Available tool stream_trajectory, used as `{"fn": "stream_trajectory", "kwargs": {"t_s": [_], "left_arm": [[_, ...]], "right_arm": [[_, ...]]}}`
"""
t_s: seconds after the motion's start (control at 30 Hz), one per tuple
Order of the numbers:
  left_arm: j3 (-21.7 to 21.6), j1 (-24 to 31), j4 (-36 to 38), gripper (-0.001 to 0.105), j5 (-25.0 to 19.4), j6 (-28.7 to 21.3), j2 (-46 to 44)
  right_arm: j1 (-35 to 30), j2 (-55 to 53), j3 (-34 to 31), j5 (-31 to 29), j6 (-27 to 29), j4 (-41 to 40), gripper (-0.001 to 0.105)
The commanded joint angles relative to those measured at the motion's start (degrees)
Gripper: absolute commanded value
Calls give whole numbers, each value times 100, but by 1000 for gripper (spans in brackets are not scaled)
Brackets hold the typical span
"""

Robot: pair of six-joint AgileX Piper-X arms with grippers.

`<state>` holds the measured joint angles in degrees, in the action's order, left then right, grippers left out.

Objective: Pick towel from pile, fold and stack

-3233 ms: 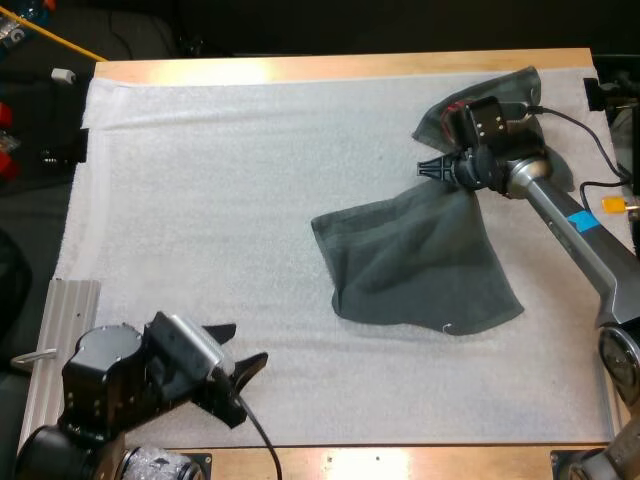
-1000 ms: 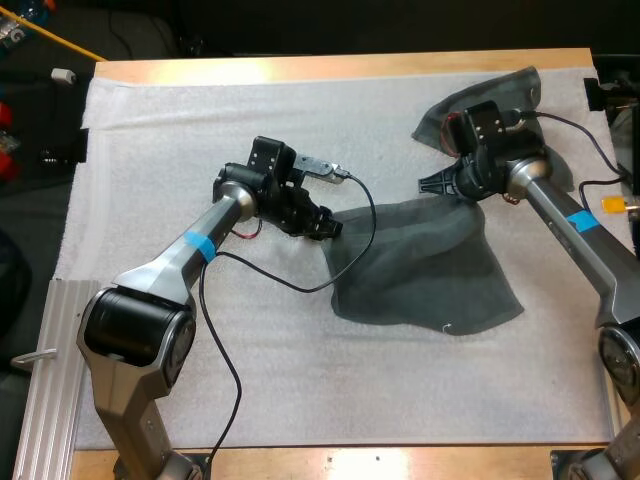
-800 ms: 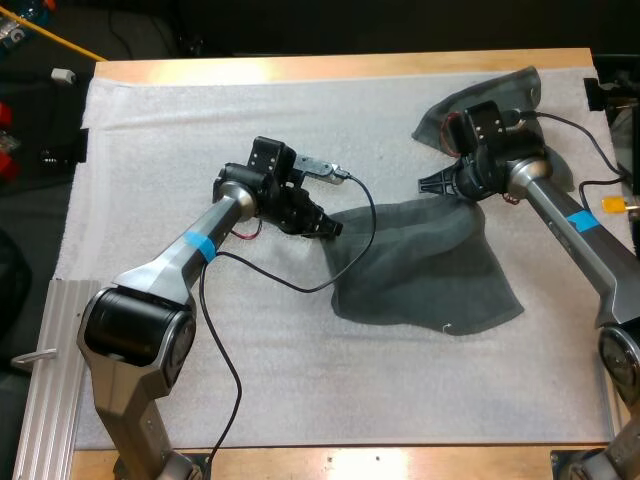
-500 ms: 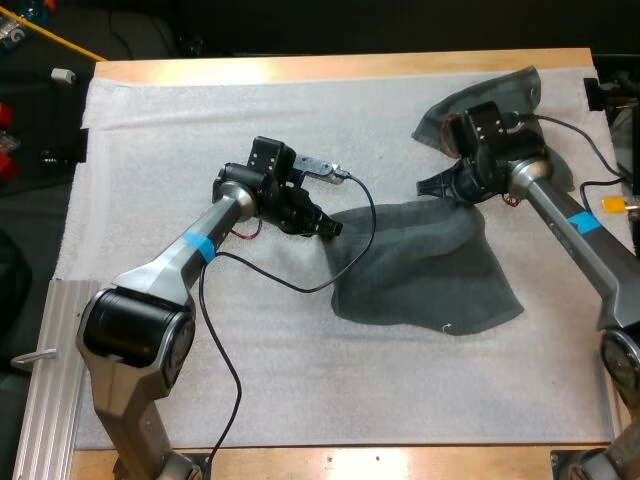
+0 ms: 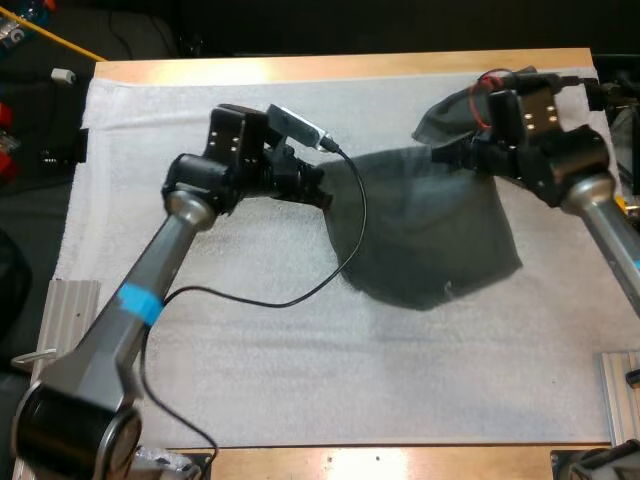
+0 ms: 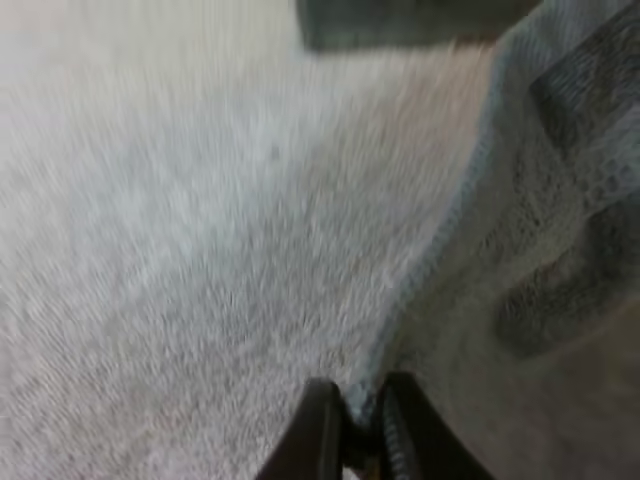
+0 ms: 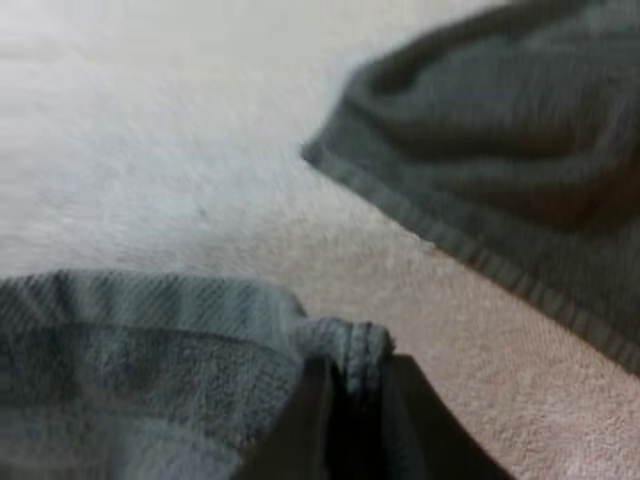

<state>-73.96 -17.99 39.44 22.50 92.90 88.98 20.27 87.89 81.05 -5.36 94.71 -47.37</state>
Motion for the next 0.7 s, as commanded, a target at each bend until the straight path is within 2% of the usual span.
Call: {"fn": "stream_trajectory", "kwargs": {"t_s": [0.0,0.33,0.53,0.67], "left_arm": [[-39,-29,50,0,-44,-5,-248],[-39,-36,668,0,-81,-5,-1628],[-39,-405,1174,0,-495,-55,-2358],[-39,-827,1816,0,-1205,-190,-2722]], "right_arm": [[7,-248,40,88,51,1,0],[25,-1301,40,438,58,-483,0],[520,-1853,40,414,175,-929,0],[960,-2153,40,223,76,-1394,0]]}}
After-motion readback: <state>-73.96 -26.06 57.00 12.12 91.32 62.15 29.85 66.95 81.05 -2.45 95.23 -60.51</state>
